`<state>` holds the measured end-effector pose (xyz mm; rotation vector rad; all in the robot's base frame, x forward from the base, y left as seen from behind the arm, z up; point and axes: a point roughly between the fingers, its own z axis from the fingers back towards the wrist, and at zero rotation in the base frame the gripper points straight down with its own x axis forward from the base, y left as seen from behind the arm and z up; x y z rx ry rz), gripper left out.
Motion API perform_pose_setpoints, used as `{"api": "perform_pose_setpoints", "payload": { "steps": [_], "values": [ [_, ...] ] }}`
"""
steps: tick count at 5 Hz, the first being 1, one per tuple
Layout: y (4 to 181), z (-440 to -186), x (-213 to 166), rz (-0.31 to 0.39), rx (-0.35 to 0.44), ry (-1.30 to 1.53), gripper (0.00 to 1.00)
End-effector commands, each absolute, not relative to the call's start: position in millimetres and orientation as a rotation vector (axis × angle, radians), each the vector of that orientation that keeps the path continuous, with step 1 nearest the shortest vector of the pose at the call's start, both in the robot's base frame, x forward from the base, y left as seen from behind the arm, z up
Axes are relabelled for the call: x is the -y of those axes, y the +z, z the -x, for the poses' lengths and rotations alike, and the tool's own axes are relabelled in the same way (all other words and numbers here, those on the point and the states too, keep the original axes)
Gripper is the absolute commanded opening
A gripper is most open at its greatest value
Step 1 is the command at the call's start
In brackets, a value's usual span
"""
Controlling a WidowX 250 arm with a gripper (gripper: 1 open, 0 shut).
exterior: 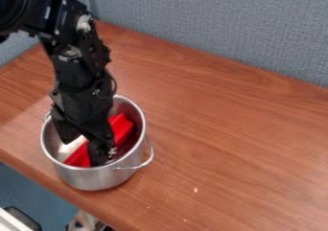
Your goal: Move the red object from the metal pot to the table
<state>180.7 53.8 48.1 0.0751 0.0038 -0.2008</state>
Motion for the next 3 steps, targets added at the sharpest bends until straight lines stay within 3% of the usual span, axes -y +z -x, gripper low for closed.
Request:
{"api": "perform_pose_setpoints", "payload": {
  "steps": [1,3],
  "values": [
    [45.1,-186,-58,-0.092,0.018,-0.223,1.00],
    [25.9,-190,-66,-0.095,-0.008,-0.259,1.00]
  ]
}}
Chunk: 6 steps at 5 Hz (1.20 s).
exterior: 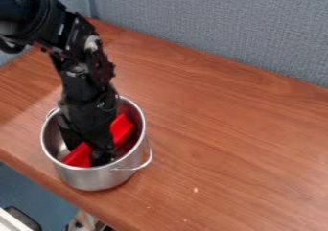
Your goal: Move the red object from the metal pot to the table
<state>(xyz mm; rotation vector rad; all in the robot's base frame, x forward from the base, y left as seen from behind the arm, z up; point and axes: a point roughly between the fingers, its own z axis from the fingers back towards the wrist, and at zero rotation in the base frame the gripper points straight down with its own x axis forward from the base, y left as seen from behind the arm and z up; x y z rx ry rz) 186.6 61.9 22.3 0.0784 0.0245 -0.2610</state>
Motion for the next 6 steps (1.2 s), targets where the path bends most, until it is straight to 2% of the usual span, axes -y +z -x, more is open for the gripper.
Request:
{"api": "perform_pose_setpoints", "payload": {
  "steps": [1,2,4,5,6],
  "values": [
    [27.2,-190,-73,-0.096,-0.006,-0.268,0.00],
    [44.9,-195,-66,-0.091,0.029,-0.289,0.00],
    [114.7,-223,-50,-0.128,0.183,-0.251,0.00],
    [132.7,-239,-30,-0.113,0.242,-0.252,0.00],
    [135.3,-266,3,-0.079,0.283,-0.276,0.00]
  ]
}}
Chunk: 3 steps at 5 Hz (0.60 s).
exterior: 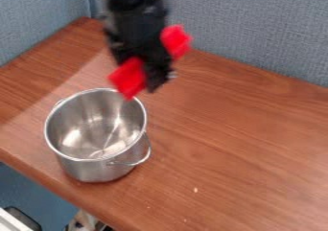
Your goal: Move the red object from the metal pot to the table
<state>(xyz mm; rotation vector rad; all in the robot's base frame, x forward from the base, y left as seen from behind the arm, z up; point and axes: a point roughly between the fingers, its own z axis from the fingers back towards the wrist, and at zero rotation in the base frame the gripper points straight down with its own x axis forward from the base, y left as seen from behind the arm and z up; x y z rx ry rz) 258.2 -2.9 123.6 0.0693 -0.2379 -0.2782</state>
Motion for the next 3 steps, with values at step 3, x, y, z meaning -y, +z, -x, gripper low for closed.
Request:
{"api": "perform_pose_setpoints", "payload": {
  "steps": [3],
  "values": [
    [115.8,-283,-71,-0.038,0.331,-0.164,0.00]
  ]
}}
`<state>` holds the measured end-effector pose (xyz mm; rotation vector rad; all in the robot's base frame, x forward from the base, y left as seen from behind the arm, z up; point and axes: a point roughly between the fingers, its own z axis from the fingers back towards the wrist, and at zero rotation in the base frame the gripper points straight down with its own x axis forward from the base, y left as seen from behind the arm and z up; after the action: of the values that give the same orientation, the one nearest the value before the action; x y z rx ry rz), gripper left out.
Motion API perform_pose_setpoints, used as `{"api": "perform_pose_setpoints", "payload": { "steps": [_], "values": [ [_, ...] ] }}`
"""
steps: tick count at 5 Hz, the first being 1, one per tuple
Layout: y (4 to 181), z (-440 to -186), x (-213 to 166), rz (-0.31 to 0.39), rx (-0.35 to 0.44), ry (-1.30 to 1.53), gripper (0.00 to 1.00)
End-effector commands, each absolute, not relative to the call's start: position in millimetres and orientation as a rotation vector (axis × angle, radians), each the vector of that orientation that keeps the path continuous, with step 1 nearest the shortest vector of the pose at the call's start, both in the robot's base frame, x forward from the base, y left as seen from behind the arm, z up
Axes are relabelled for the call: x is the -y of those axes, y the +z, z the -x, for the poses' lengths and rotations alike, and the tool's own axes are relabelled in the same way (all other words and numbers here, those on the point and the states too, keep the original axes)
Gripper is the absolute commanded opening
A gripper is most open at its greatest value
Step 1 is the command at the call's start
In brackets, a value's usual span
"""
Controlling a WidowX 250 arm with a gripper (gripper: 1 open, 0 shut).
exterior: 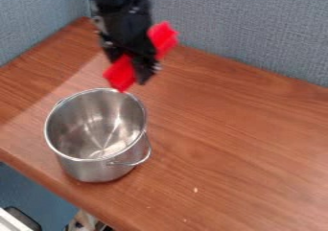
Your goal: Move the red object from the metal pot to the table
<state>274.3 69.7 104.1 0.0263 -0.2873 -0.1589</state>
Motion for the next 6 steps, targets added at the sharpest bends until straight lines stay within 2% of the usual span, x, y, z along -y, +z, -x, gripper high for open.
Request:
{"api": "perform_pose_setpoints", "payload": {
  "steps": [1,2,3,5,6],
  "values": [
    [113.0,-294,-52,0.023,0.349,-0.167,0.00],
    [105.2,-310,-50,0.037,0.366,-0.137,0.00],
    [91.7,-322,-68,0.027,0.365,-0.082,0.00],
    [73.8,-332,-76,0.012,0.383,-0.037,0.00],
    [78.4,-333,-64,0.052,0.414,-0.069,0.00]
  ]
}}
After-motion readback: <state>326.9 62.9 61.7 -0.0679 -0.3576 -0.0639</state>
